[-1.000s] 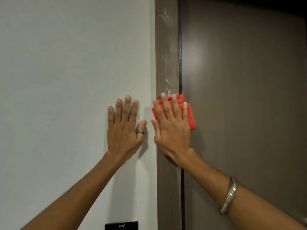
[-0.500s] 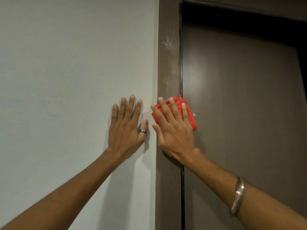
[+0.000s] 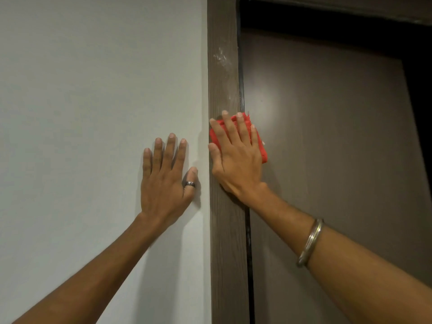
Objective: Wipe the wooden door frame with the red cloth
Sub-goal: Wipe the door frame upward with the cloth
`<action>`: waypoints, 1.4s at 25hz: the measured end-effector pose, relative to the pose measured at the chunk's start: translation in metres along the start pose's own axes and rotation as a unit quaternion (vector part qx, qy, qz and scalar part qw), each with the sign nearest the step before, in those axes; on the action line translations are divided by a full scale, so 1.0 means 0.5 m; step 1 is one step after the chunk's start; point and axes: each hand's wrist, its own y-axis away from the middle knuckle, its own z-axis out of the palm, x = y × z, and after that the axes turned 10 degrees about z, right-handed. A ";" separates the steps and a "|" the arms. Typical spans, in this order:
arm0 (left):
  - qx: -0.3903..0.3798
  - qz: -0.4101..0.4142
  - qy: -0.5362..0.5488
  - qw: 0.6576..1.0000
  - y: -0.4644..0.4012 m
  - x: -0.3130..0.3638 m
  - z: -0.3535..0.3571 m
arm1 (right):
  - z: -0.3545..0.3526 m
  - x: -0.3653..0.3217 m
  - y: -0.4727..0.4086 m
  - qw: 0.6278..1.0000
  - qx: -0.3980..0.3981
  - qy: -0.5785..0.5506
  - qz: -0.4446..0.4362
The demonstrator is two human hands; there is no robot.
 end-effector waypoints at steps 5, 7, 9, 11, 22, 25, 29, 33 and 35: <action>-0.006 -0.008 0.000 1.000 0.003 0.006 -0.001 | -0.005 0.043 0.047 0.982 -0.030 0.067 -0.172; -0.004 -0.015 0.008 1.000 0.010 0.008 0.000 | -0.006 0.025 0.037 0.997 -0.027 0.032 -0.069; -0.010 -0.021 0.005 1.000 0.027 0.010 0.003 | 0.010 -0.009 0.092 1.000 -0.021 0.004 0.019; 0.002 -0.030 0.006 1.000 0.056 0.017 -0.016 | 0.006 -0.018 0.194 1.000 -0.007 0.012 -0.013; -0.015 -0.012 0.045 0.999 -0.053 0.012 -0.015 | 0.004 -0.016 -0.006 0.999 -0.035 0.027 -0.011; -0.014 -0.031 0.044 0.998 -0.075 0.014 -0.015 | 0.007 -0.025 -0.020 0.999 -0.030 0.017 0.015; -0.020 -0.011 0.038 0.999 -0.032 0.019 -0.013 | 0.017 -0.029 0.147 0.999 -0.006 0.029 0.033; -0.009 0.006 0.041 0.999 -0.051 0.002 -0.010 | 0.018 -0.022 0.075 1.000 -0.011 0.021 0.006; 0.004 0.015 0.031 0.999 -0.080 -0.007 -0.004 | 0.018 -0.025 -0.016 1.000 -0.003 0.009 -0.005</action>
